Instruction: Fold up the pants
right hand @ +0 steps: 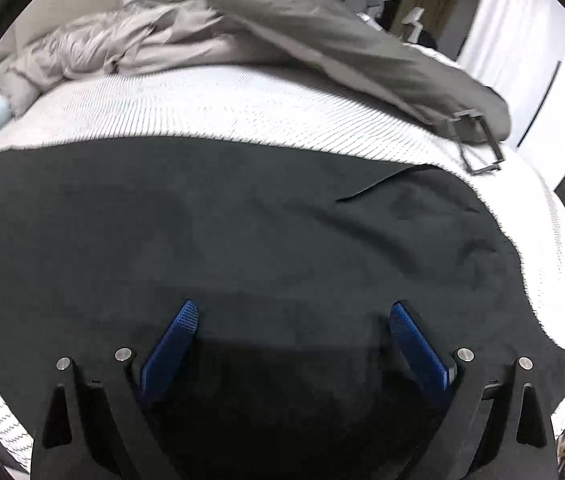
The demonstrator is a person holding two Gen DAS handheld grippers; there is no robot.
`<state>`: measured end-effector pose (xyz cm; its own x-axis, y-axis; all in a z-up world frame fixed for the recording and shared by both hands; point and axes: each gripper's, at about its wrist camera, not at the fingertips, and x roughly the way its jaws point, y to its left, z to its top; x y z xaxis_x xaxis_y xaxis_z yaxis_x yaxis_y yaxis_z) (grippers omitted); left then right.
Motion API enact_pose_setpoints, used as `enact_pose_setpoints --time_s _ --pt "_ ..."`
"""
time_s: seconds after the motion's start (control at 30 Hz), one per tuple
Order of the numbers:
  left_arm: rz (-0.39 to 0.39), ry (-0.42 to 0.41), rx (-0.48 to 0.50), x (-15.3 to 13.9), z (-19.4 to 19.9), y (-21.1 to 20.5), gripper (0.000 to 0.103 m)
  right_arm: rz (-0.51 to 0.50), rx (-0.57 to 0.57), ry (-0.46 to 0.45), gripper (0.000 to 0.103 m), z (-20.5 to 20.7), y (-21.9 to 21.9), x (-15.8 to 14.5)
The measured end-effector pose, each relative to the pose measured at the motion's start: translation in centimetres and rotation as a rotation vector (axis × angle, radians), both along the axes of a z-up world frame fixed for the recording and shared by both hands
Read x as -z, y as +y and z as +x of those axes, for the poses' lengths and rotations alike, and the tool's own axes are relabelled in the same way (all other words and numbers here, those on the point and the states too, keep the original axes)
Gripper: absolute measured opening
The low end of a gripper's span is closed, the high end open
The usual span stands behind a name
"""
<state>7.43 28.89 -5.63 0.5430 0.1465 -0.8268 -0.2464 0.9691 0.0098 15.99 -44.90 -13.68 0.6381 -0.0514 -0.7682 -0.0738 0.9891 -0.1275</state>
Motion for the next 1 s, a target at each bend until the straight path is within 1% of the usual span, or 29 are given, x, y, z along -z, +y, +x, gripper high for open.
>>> enact_pose_setpoints --time_s 0.03,0.1,0.13,0.17,0.23,0.3,0.33,0.37,0.4,0.43,0.47,0.5,0.53,0.57,0.6,0.63,0.67,0.7,0.73,0.8,0.83,0.87,0.93,1.0 --pt "-0.011 0.004 0.012 0.4 0.1 0.6 0.051 -0.006 -0.003 0.002 0.098 0.2 0.0 0.2" --pt "-0.014 -0.004 -0.004 -0.3 -0.2 1.5 0.033 0.006 -0.009 0.003 0.098 0.4 0.0 0.0" --pt "0.01 -0.015 -0.044 -1.1 -0.5 2.1 0.02 0.008 -0.003 0.005 0.098 0.4 -0.1 0.0" --pt "-0.002 -0.035 -0.056 -1.6 -0.9 2.5 0.018 0.007 0.004 0.005 0.098 0.2 -0.2 0.0" --pt "-0.053 -0.077 -0.057 -2.5 -1.6 3.7 0.018 0.013 0.013 0.005 0.098 -0.1 -0.3 -0.1" --pt "-0.044 -0.105 -0.073 -3.1 -2.4 3.9 0.027 0.013 0.014 0.006 0.098 -0.1 -0.3 0.0" --pt "-0.024 -0.12 -0.097 -3.5 -2.3 4.2 0.043 0.01 0.013 0.005 0.098 -0.2 -0.1 -0.1" --pt "-0.029 -0.129 -0.103 -3.8 -2.3 4.3 0.058 0.005 0.01 0.005 0.098 -0.2 0.0 -0.1" --pt "-0.049 -0.149 -0.101 -4.0 -3.1 4.5 0.064 0.001 0.007 0.003 0.098 -0.3 0.1 -0.2" --pt "-0.06 -0.178 -0.093 -4.6 -2.9 4.9 0.073 0.001 0.005 0.004 0.098 0.0 -0.1 -0.1" --pt "-0.029 -0.175 -0.097 -4.6 -2.4 4.8 0.08 0.001 0.005 0.004 0.098 -0.4 0.1 -0.2" --pt "0.026 -0.158 -0.107 -4.5 -1.4 4.9 0.082 0.005 0.005 0.006 0.098 -0.3 0.1 -0.1" --pt "0.11 -0.12 -0.12 -4.0 0.3 4.7 0.082 0.008 0.005 0.007 0.098 -0.3 0.0 -0.1" --pt "0.13 -0.096 -0.12 -3.4 1.2 4.8 0.082 0.01 0.004 0.008 0.098 -0.4 -0.1 -0.1" --pt "0.134 -0.051 -0.112 -2.3 2.6 5.2 0.079 0.013 0.004 0.009 0.098 -0.4 -0.1 0.0" --pt "0.108 -0.017 -0.112 -1.1 3.2 5.3 0.063 0.014 0.002 0.008 0.098 -0.5 -0.2 0.0" --pt "0.048 -0.004 -0.111 0.0 3.6 5.7 0.05 0.013 0.002 0.005 0.098 -0.5 -0.2 0.0" --pt "0.034 -0.007 -0.124 0.3 3.7 5.8 0.046 0.016 0.001 0.005 0.098 -0.5 -0.3 0.0" --pt "0.06 -0.037 -0.124 -0.4 3.6 5.4 0.038 0.017 0.001 0.005 0.098 -0.6 -0.3 0.0" --pt "0.135 -0.121 -0.123 -2.7 2.6 4.1 0.036 0.017 -0.001 0.004 0.098 -0.7 -0.4 0.0" --pt "0.152 -0.168 -0.12 -3.8 2.1 3.5 0.035 0.015 -0.001 0.003 0.098 -0.8 -0.4 -0.1" --pt "0.157 -0.197 -0.116 -4.5 1.8 3.2 0.035 0.014 -0.001 0.003 0.098 -0.8 -0.4 0.0" --pt "0.155 -0.293 -0.105 -6.5 1.4 2.5 0.035 0.011 -0.002 0.002 0.098 -0.9 -0.3 -0.1" --pt "0.146 -0.301 -0.113 -7.0 1.8 2.5 0.036 0.01 -0.004 0.003 0.098 -1.0 -0.3 -0.1"
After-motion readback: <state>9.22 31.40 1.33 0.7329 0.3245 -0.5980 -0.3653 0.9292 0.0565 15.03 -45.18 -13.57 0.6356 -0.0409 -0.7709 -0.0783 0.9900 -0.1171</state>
